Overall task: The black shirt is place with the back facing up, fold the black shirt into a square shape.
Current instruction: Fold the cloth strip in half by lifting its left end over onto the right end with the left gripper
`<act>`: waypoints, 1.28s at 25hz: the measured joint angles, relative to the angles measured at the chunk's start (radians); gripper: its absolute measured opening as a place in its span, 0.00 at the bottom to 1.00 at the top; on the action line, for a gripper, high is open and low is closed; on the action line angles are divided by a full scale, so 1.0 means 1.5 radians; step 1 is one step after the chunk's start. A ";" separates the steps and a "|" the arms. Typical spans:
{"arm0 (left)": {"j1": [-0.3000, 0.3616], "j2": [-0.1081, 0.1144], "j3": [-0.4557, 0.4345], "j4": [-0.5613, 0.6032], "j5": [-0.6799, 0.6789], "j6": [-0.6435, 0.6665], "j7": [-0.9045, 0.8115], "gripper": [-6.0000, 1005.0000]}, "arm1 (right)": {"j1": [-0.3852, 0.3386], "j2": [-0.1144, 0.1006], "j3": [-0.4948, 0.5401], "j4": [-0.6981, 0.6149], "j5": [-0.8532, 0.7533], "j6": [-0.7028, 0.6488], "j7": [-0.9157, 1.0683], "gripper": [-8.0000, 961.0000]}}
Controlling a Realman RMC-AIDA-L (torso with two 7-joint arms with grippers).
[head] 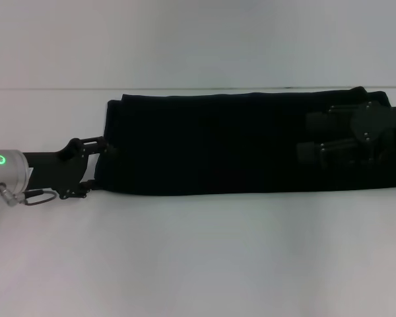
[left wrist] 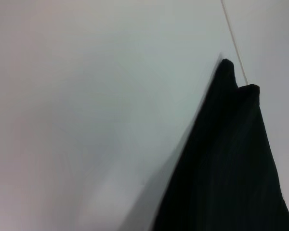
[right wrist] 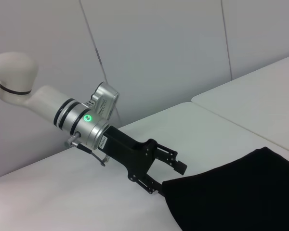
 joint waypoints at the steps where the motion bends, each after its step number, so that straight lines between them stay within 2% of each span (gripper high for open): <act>1: 0.001 0.000 0.000 0.001 0.001 0.001 0.002 0.83 | 0.000 0.000 0.000 0.000 0.000 0.000 0.000 0.94; 11: 0.041 -0.001 -0.005 0.037 0.003 0.038 0.005 0.83 | 0.001 0.000 0.000 0.000 0.003 0.000 0.000 0.94; 16: 0.039 -0.003 -0.003 0.040 -0.003 0.072 0.005 0.82 | 0.003 -0.001 0.000 0.000 0.007 0.001 0.000 0.94; 27: 0.031 -0.009 0.009 0.015 -0.004 0.068 0.007 0.81 | 0.000 -0.001 0.000 -0.006 0.007 -0.001 0.008 0.94; 32: 0.031 -0.012 0.009 0.014 -0.005 0.067 0.007 0.81 | -0.002 0.004 0.000 -0.021 0.007 -0.001 0.009 0.94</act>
